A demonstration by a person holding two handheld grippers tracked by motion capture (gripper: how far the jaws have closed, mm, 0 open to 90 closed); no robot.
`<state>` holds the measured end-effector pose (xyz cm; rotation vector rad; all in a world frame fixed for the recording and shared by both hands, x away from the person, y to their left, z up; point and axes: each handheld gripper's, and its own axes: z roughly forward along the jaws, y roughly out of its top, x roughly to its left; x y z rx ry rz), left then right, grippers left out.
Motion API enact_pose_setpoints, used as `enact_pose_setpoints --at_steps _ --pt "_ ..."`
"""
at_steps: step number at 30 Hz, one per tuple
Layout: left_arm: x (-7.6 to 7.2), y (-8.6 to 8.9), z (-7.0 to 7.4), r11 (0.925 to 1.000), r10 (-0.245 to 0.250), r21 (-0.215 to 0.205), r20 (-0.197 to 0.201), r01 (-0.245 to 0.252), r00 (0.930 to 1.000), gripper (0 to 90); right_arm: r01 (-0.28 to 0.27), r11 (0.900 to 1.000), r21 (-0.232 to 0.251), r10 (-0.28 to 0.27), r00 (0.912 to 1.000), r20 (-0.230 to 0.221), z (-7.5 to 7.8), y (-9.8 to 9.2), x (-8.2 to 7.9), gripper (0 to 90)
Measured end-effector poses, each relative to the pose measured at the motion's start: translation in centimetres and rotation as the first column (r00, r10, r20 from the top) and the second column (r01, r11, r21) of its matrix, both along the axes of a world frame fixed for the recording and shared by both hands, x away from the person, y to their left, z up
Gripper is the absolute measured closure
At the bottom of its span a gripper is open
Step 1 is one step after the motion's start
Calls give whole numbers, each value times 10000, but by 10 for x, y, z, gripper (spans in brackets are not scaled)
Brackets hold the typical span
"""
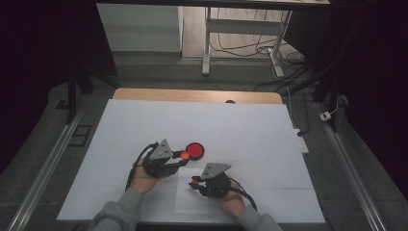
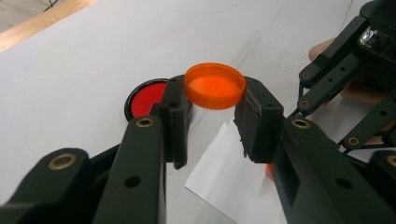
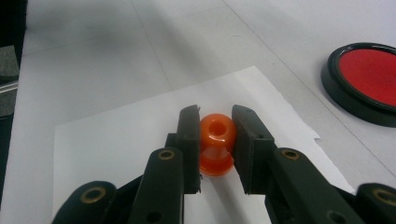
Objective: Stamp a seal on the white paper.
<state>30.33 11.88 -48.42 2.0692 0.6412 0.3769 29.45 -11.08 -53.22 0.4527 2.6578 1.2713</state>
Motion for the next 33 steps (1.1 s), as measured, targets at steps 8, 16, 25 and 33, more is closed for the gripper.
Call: enact_pose_setpoints --at_steps 8,16,25,33 --pt "0 0 0 10000 12 -17 -12 -12 10000 654 -28 9999 148 26 9999 104 -2 -1 -1 732" --pt "0 0 0 10000 15 -8 -1 -15 10000 654 54 9998 208 -59 9997 247 -3 -2 -3 733" --pt "0 0 0 10000 12 23 -13 -12 10000 654 59 9996 288 -67 9996 287 -4 -1 -4 732" --pt "1 2 0 10000 42 22 -36 -42 10000 654 413 9766 2112 -418 9991 -21 21 -20 5 724"
